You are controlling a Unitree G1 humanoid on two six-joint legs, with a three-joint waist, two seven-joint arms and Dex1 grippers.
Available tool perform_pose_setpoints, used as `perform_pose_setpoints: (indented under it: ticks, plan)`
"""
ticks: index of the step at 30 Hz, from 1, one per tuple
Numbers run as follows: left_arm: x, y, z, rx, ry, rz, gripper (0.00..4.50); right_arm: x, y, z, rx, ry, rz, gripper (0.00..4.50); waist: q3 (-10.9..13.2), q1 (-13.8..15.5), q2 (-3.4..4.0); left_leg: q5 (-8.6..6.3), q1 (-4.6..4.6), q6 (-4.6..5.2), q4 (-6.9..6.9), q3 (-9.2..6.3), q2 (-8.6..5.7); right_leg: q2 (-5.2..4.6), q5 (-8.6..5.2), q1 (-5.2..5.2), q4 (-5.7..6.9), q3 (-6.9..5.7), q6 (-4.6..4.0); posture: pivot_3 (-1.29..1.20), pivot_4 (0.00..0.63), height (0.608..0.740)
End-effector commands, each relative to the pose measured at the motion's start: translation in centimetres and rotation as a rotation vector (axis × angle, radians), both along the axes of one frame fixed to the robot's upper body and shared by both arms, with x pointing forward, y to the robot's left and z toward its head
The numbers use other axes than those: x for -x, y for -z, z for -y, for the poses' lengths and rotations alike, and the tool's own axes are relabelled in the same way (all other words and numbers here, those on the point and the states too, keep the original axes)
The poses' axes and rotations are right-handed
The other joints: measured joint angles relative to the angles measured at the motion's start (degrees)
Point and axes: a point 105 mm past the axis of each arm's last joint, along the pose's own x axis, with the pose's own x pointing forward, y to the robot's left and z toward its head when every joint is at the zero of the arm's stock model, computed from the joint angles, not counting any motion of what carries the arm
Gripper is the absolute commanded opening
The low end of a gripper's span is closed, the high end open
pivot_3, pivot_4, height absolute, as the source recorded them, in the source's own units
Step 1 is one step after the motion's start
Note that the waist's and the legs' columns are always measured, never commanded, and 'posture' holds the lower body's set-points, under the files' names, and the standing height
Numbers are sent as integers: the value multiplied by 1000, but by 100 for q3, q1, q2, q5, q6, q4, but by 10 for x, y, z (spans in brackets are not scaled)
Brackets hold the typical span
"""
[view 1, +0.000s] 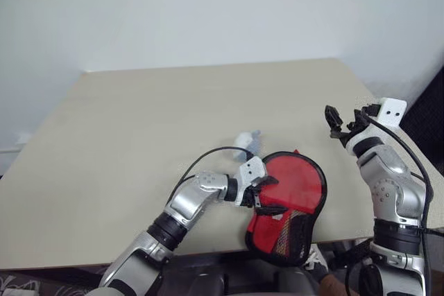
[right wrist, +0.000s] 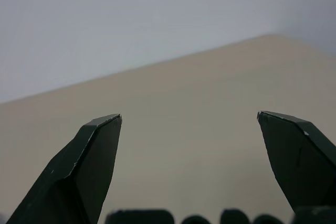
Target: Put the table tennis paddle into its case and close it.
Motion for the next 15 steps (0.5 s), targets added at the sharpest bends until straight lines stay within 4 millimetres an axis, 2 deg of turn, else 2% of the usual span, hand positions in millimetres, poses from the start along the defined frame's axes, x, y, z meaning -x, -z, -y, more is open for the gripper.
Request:
perform_pose_setpoints:
  ticks: [1,4,10,15]
  plan:
    - [4,39,-19,-152,-11,-17,4474,-5,-17,-39,-81,-231,19,4500,-3,-3,1,0,3,0,-2,-1,1,1,0,0,1,0,0,0,0,740]
    - [4,40,-16,-133,-31,-46,4474,-8,-2,-77,-18,-425,-60,4500,-10,-5,-2,0,9,1,-4,-2,2,2,0,5,1,0,0,0,0,740]
    - [2,42,-12,-127,-51,-52,4474,-16,32,-129,12,-636,-231,4500,-25,6,-19,0,20,1,-1,-7,-2,0,0,22,-1,-4,1,0,0,740]
    - [1,42,-10,-126,-59,-40,4474,-20,51,-162,42,-729,-343,4500,-27,0,-16,0,32,0,-6,-10,-2,2,0,24,3,-4,1,0,0,740]
